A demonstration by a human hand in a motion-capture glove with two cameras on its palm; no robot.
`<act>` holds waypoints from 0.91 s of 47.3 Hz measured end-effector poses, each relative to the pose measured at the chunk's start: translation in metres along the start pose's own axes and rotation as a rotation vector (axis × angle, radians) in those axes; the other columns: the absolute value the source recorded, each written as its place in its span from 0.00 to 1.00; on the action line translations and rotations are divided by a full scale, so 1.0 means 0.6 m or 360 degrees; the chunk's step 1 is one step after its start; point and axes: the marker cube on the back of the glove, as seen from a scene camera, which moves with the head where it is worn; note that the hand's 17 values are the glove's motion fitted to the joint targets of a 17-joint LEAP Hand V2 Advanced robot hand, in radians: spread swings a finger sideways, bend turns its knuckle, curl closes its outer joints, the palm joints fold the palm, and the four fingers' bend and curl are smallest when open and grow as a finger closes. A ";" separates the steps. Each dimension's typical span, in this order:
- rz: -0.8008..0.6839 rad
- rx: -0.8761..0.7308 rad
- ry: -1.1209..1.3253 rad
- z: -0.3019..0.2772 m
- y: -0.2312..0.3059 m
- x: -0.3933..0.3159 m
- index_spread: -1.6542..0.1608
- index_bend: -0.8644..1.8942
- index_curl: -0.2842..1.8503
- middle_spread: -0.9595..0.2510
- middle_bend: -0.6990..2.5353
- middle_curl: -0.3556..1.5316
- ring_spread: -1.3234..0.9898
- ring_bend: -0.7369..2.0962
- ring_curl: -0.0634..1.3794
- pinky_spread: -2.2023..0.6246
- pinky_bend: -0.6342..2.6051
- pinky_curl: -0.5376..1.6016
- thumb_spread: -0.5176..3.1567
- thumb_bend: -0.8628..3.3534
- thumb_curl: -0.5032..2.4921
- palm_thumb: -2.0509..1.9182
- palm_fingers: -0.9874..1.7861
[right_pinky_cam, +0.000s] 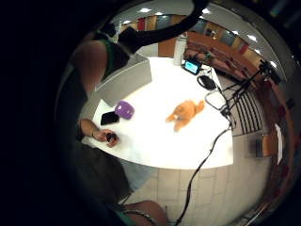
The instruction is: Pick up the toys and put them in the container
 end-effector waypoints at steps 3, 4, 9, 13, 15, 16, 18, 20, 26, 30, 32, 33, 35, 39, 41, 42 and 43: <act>0.0003 -0.0001 -0.0002 0.000 0.001 -0.002 0.79 0.42 0.17 0.73 0.27 0.21 0.53 0.36 0.08 0.77 0.35 0.31 0.31 0.21 0.17 0.52 0.54; 0.0007 -0.0002 -0.0003 0.000 0.002 -0.003 0.78 0.42 0.18 0.72 0.27 0.21 0.53 0.36 0.09 0.77 0.35 0.32 0.33 0.21 0.18 0.52 0.54; 0.0010 -0.0003 -0.0015 0.000 0.009 -0.012 0.74 0.42 0.20 0.70 0.27 0.22 0.50 0.37 0.11 0.77 0.36 0.34 0.40 0.21 0.19 0.52 0.53; 0.0014 -0.0003 -0.0019 0.001 0.008 -0.010 0.71 0.42 0.21 0.69 0.27 0.23 0.49 0.37 0.12 0.77 0.37 0.35 0.43 0.21 0.20 0.52 0.53; 0.0012 -0.0008 -0.0021 0.002 0.007 -0.009 0.71 0.42 0.22 0.68 0.27 0.24 0.49 0.38 0.12 0.77 0.37 0.35 0.45 0.21 0.20 0.52 0.52; 0.0012 -0.0009 -0.0021 0.003 0.006 -0.008 0.70 0.42 0.22 0.68 0.27 0.24 0.49 0.38 0.12 0.77 0.37 0.35 0.45 0.21 0.20 0.52 0.52; 0.0018 -0.0008 -0.0010 0.004 0.003 -0.004 0.70 0.42 0.22 0.68 0.27 0.24 0.49 0.38 0.12 0.77 0.37 0.35 0.46 0.20 0.21 0.52 0.52; 0.0028 -0.0002 0.0010 0.006 0.000 0.001 0.69 0.42 0.23 0.67 0.27 0.25 0.48 0.38 0.13 0.77 0.37 0.36 0.47 0.20 0.21 0.52 0.52; 0.0136 0.0035 0.0111 0.017 -0.015 0.029 0.68 0.42 0.24 0.67 0.27 0.26 0.48 0.38 0.13 0.77 0.37 0.36 0.49 0.20 0.22 0.51 0.52; 0.0308 0.0052 0.0221 0.035 -0.030 0.067 0.68 0.42 0.25 0.67 0.28 0.27 0.47 0.39 0.13 0.77 0.37 0.36 0.50 0.20 0.22 0.51 0.51; 0.0382 0.0049 0.0271 0.049 -0.039 0.093 0.67 0.42 0.25 0.67 0.28 0.27 0.47 0.39 0.13 0.77 0.37 0.36 0.50 0.20 0.23 0.51 0.51; 0.0419 0.0047 0.0292 0.057 -0.044 0.108 0.67 0.42 0.25 0.66 0.28 0.27 0.47 0.39 0.14 0.77 0.36 0.37 0.50 0.20 0.23 0.51 0.51; 0.0490 0.0041 0.0326 0.076 -0.055 0.139 0.67 0.42 0.25 0.66 0.28 0.28 0.47 0.39 0.14 0.77 0.36 0.37 0.50 0.20 0.23 0.51 0.51; 0.0637 -0.0007 0.0391 0.125 -0.072 0.212 0.67 0.43 0.26 0.66 0.28 0.29 0.47 0.38 0.13 0.77 0.36 0.37 0.50 0.20 0.23 0.51 0.50; 0.0709 -0.0055 0.0424 0.155 -0.079 0.250 0.67 0.42 0.26 0.66 0.28 0.29 0.47 0.37 0.13 0.77 0.36 0.37 0.49 0.20 0.24 0.51 0.48; 0.0738 -0.0089 0.0435 0.171 -0.083 0.269 0.67 0.42 0.27 0.66 0.28 0.30 0.47 0.37 0.14 0.77 0.36 0.37 0.49 0.20 0.24 0.51 0.47; 0.0762 -0.0131 0.0445 0.188 -0.086 0.286 0.67 0.42 0.27 0.66 0.28 0.30 0.48 0.36 0.13 0.77 0.36 0.37 0.48 0.20 0.24 0.51 0.46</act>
